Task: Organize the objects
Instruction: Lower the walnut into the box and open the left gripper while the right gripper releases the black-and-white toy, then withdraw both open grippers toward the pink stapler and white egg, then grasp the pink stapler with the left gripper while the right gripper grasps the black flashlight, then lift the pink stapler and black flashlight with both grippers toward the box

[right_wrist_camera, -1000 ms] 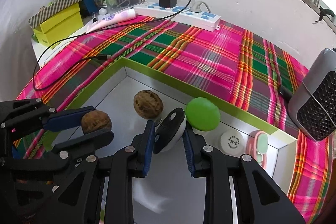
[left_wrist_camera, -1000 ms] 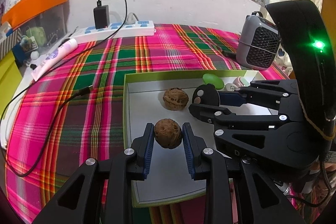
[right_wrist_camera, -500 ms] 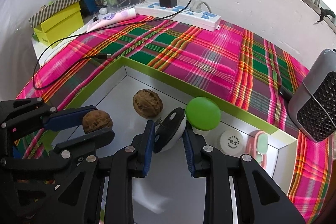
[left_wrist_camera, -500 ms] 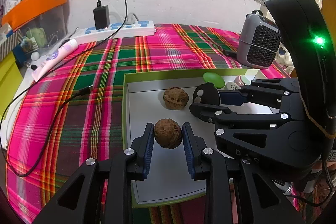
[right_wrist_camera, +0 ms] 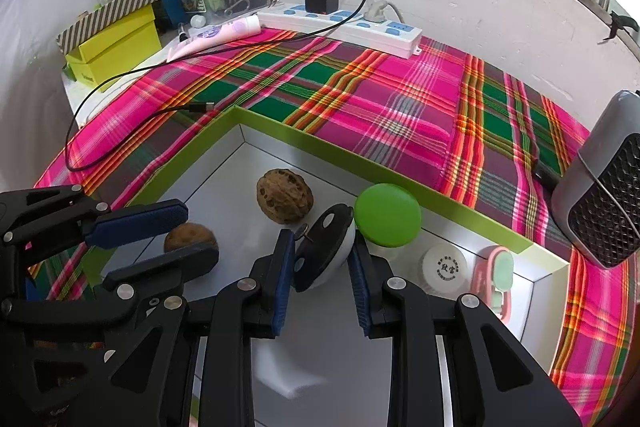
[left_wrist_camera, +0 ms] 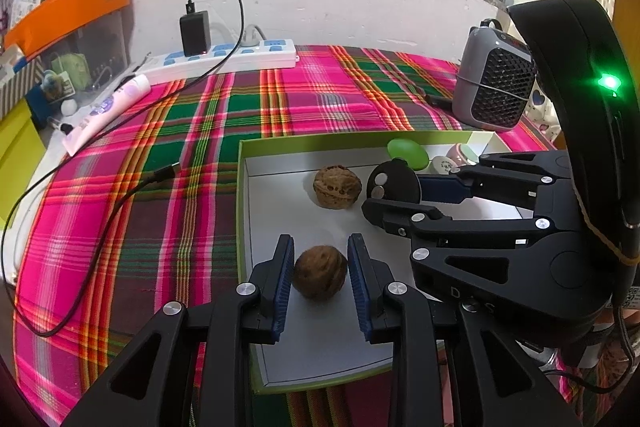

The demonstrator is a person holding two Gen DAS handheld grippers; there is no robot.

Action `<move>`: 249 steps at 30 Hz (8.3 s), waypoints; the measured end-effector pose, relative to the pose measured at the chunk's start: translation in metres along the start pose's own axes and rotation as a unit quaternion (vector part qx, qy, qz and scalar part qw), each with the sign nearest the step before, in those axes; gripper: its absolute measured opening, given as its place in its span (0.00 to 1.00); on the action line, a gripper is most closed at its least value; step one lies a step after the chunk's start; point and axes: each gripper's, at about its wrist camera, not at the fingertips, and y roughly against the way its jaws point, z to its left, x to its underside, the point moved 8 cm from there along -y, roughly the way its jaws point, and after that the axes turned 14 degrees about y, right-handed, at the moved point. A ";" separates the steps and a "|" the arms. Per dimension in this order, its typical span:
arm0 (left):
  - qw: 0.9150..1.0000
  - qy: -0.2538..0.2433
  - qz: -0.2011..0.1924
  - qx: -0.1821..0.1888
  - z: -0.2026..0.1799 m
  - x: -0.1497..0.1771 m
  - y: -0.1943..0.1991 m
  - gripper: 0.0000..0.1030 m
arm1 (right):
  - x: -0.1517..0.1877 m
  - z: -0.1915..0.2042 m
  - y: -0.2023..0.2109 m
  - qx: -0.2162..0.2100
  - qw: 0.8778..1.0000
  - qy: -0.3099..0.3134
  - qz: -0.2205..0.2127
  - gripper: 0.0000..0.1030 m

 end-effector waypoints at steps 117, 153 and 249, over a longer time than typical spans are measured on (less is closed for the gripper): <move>0.998 0.012 0.007 0.059 -0.006 0.090 0.079 0.38 | 0.118 0.032 0.120 0.057 0.987 -0.136 -0.066 0.34; 0.996 0.003 0.031 0.084 -0.019 0.086 0.061 0.39 | 0.112 0.036 0.081 0.053 0.995 -0.089 -0.005 0.42; 1.000 -0.003 0.026 0.001 -0.009 0.065 0.030 0.16 | 0.116 0.033 0.084 0.062 0.994 -0.093 -0.003 0.28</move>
